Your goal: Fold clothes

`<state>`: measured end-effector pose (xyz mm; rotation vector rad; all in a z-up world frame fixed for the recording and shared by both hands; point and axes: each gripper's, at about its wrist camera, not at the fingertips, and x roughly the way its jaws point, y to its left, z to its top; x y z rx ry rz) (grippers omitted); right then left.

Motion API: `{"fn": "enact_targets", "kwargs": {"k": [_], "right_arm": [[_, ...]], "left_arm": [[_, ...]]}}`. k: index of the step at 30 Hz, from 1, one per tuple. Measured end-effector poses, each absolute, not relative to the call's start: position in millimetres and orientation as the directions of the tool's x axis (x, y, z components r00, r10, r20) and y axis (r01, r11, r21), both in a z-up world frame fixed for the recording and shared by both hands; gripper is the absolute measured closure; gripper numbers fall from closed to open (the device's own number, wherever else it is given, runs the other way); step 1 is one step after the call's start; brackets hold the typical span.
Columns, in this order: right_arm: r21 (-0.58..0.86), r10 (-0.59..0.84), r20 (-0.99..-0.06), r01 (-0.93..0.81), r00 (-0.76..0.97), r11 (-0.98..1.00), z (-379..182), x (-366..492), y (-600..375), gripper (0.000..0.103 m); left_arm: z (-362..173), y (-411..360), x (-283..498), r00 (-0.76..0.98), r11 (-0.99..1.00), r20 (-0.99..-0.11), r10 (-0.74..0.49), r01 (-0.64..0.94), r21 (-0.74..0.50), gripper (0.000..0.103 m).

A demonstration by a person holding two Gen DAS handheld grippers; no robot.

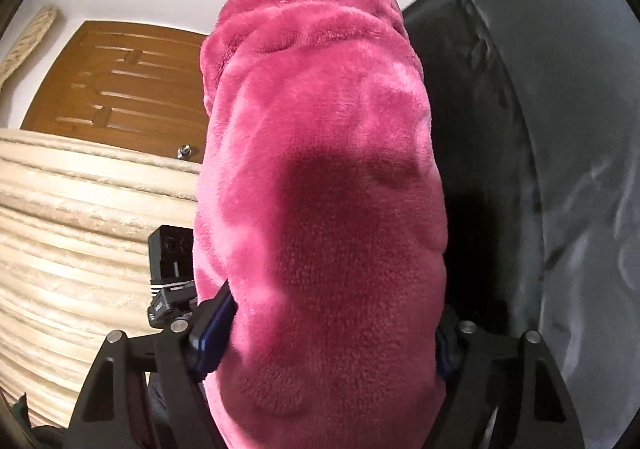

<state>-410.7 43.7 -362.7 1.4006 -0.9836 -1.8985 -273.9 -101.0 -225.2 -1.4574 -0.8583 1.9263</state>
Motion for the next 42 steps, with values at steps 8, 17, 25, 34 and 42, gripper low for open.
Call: {"fn": "enact_targets", "kwargs": {"k": [8, 17, 25, 34, 42], "right_arm": [[0.827, -0.786, -0.504, 0.063, -0.358, -0.559, -329.8, -370.7, 79.6, 0.023], [0.817, -0.737, -0.495, 0.043, -0.460, -0.575, -304.7, -318.0, 202.6, 0.023], [0.796, -0.672, -0.535, -0.040, -0.511, -0.603, -314.6, -286.7, 317.3, 0.023], [0.756, -0.609, -0.612, -0.148, -0.505, -0.637, -359.1, -296.1, 340.3, 0.023], [0.700, -0.562, -0.661, -0.137, -0.497, -0.701, -377.1, -306.9, 298.0, 0.013]], "left_arm": [[-180.4, -29.9, -251.3, -0.201, -0.585, -0.554, 0.808, -0.158, -0.795, 0.017], [-148.7, 143.8, -255.8, -0.158, -0.551, -0.528, 0.835, -0.217, -0.806, 0.016], [-154.5, 315.3, -272.2, -0.076, -0.540, -0.538, 0.839, -0.229, -0.810, 0.016], [-187.7, 413.4, -299.9, -0.021, -0.613, -0.621, 0.784, -0.189, -0.767, 0.017], [-200.7, 421.0, -305.2, -0.053, -0.660, -0.661, 0.749, -0.152, -0.736, 0.014]]}}
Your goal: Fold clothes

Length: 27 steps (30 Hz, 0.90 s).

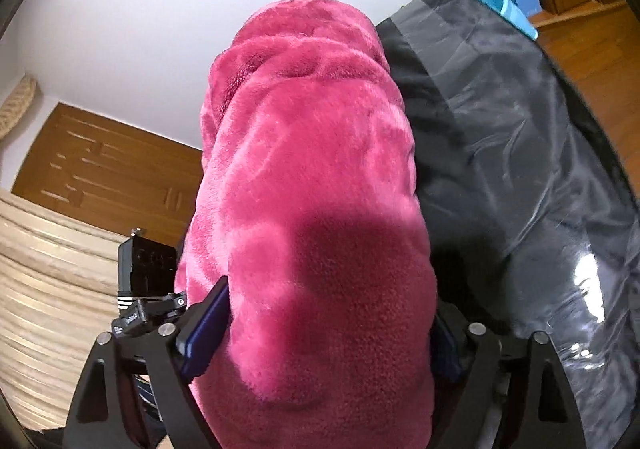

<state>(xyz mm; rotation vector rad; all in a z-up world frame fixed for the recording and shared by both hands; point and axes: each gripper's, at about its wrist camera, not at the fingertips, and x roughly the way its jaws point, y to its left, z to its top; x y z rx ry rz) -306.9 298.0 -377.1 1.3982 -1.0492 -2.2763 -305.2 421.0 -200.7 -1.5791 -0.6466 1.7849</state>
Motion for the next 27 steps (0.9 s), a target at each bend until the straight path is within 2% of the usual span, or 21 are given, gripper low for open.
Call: {"fn": "enact_targets", "kwargs": {"k": [4, 7, 9, 14, 15, 17, 20, 23, 27], "right_arm": [[0.577, -0.433, -0.724, -0.126, -0.537, -0.807, -338.2, -302.2, 243.4, 0.011], [0.417, -0.276, -0.748, -0.104, -0.603, -0.903, -292.3, -280.4, 208.0, 0.011], [0.320, -0.213, -0.744, -0.058, -0.633, -0.946, -281.6, -274.1, 188.5, 0.011], [0.103, -0.095, -0.723, 0.029, -0.684, -0.994, -273.2, -257.3, 124.2, 0.011], [0.088, -0.090, -0.727, 0.038, -0.680, -0.995, -272.1, -255.4, 120.6, 0.011], [0.075, -0.089, -0.745, 0.049, -0.661, -0.996, -281.6, -254.5, 106.3, 0.011], [0.049, -0.063, -0.768, 0.040, -0.638, -0.998, -303.5, -257.0, 93.5, 0.011], [0.005, -0.033, -0.781, 0.046, -0.624, -0.999, -318.3, -256.0, 81.4, 0.000], [-0.072, 0.028, -0.783, 0.045, -0.622, -0.996, -335.9, -262.2, 68.6, 0.000]], "left_arm": [[-173.2, 411.1, -300.4, -0.120, -0.715, -0.706, 0.698, -0.176, -0.677, 0.014], [-143.7, 397.4, -293.8, -0.197, -0.750, -0.723, 0.662, -0.183, -0.636, 0.014], [-119.0, 389.6, -287.5, -0.257, -0.767, -0.723, 0.641, -0.205, -0.608, 0.014], [-56.8, 428.5, -265.7, -0.330, -0.769, -0.706, 0.627, -0.412, -0.489, 0.014], [-55.5, 443.0, -277.1, -0.332, -0.764, -0.705, 0.627, -0.442, -0.470, 0.013], [-53.2, 414.4, -257.0, -0.309, -0.754, -0.721, 0.620, -0.487, -0.440, 0.013], [-70.2, 411.5, -253.8, -0.277, -0.786, -0.778, 0.564, -0.470, -0.403, 0.013], [-92.6, 419.7, -261.7, -0.286, -0.800, -0.794, 0.536, -0.474, -0.368, 0.013], [-106.6, 425.7, -262.3, -0.313, -0.807, -0.804, 0.505, -0.502, -0.312, 0.013]]}}
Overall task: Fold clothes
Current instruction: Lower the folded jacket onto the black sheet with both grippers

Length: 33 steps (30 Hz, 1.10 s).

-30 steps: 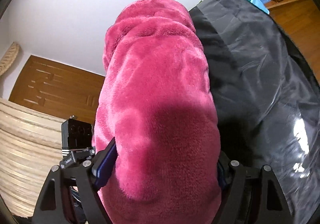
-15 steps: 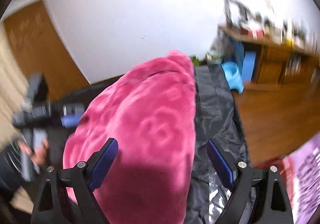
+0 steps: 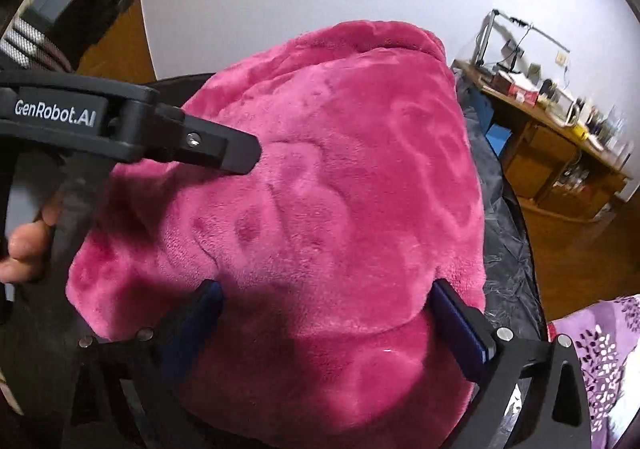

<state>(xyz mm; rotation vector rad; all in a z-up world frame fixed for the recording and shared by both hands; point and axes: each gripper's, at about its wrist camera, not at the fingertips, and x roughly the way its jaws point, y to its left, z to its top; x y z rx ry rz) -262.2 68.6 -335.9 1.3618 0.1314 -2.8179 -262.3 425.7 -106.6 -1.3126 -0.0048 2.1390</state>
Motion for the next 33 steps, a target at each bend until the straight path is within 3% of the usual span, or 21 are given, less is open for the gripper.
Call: {"fn": "enact_targets", "kwargs": {"k": [9, 18, 23, 33], "right_arm": [[-0.047, 0.020, -0.784, 0.028, -0.620, -0.999, -331.5, -263.6, 77.2, 0.000], [0.109, 0.023, -0.839, -0.209, -0.544, -0.972, -315.8, -207.1, 98.2, 0.000], [0.120, 0.031, -0.869, -0.272, -0.494, -0.955, -317.2, -176.3, 73.5, 0.000], [0.049, 0.111, -0.852, -0.289, -0.512, -0.956, -290.6, -159.1, 48.8, 0.000]], "left_arm": [[-109.8, 424.1, -265.0, -0.327, -0.819, -0.811, 0.485, -0.496, -0.290, 0.013], [-73.8, 398.0, -214.8, -0.377, -0.858, -0.845, 0.380, -0.484, -0.170, 0.012], [-62.2, 394.9, -180.5, -0.418, -0.845, -0.824, 0.381, -0.519, -0.127, 0.011], [-63.1, 381.5, -154.3, -0.379, -0.832, -0.828, 0.414, -0.526, -0.175, 0.009]]}}
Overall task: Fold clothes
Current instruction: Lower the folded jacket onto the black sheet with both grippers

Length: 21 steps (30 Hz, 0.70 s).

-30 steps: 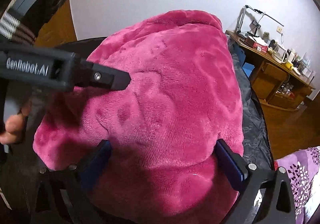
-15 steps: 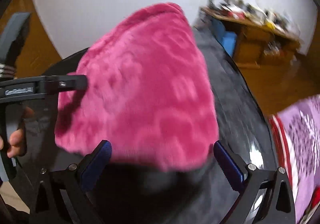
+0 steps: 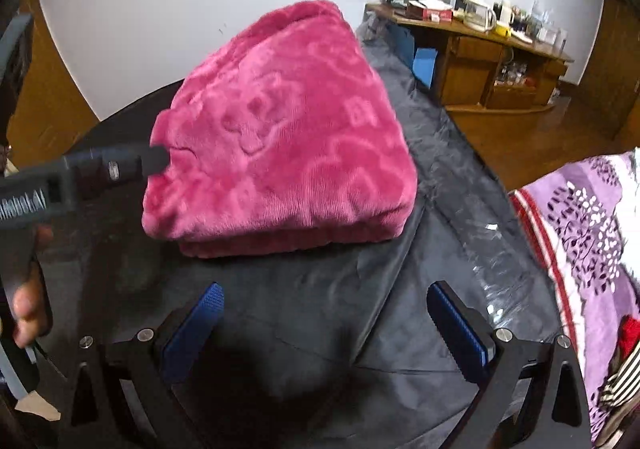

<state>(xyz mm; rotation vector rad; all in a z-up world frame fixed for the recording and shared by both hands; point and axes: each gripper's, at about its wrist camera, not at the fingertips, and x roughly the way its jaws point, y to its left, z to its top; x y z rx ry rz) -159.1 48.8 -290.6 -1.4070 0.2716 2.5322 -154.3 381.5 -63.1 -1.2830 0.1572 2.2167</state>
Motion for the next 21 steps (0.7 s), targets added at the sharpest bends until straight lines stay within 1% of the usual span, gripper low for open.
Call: {"fn": "enact_targets", "kwargs": {"k": [6, 14, 18, 21], "right_arm": [[0.029, 0.112, -0.828, -0.241, -0.549, -0.970, -272.1, -177.0, 62.0, 0.000], [-0.015, 0.065, -0.807, -0.090, -0.587, -0.996, -258.5, -205.9, 98.0, 0.000], [-0.060, 0.059, -0.828, -0.016, -0.557, -0.998, -284.6, -234.4, 112.6, 0.000], [-0.101, 0.062, -0.858, 0.050, -0.510, -0.994, -311.0, -251.0, 114.2, 0.000]], "left_arm": [[-63.1, 391.2, -152.3, -0.410, -0.856, -0.828, 0.382, -0.494, -0.150, 0.009], [-65.6, 424.2, -159.7, -0.457, -0.927, -0.840, 0.293, -0.351, -0.132, 0.009], [-81.4, 439.5, -166.2, -0.450, -0.956, -0.863, 0.230, -0.273, -0.112, 0.009], [-102.6, 445.8, -170.8, -0.401, -0.968, -0.899, 0.174, -0.238, -0.081, 0.009]]}}
